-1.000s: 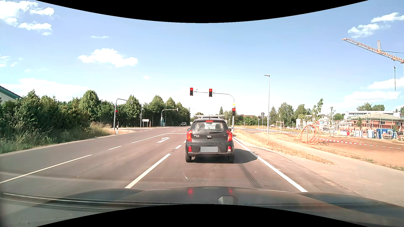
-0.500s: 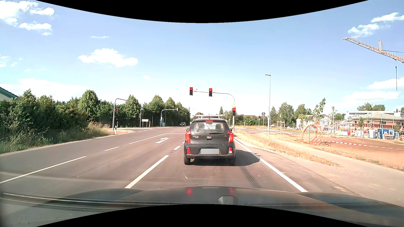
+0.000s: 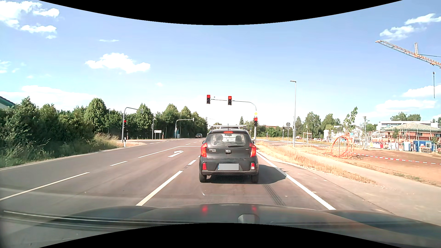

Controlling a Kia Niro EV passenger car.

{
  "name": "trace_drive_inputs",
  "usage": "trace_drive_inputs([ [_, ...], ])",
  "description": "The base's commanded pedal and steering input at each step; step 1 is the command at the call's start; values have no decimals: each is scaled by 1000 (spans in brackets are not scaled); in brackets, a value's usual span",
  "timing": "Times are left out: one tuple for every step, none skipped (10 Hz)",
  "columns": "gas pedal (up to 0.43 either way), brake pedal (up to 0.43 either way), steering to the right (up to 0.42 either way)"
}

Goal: Follow the waypoints while adhering to traffic rules and regulations

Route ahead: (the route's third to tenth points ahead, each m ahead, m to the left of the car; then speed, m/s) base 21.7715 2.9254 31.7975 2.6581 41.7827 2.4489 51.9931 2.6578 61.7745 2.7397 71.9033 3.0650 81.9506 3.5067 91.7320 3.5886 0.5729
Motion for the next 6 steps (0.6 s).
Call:
trace_drive_inputs([
  [0, 116, 0],
  [0, 116, 0],
  [0, 116, 0],
  [0, 116, 0],
  [0, 116, 0],
  [0, 116, 0],
])
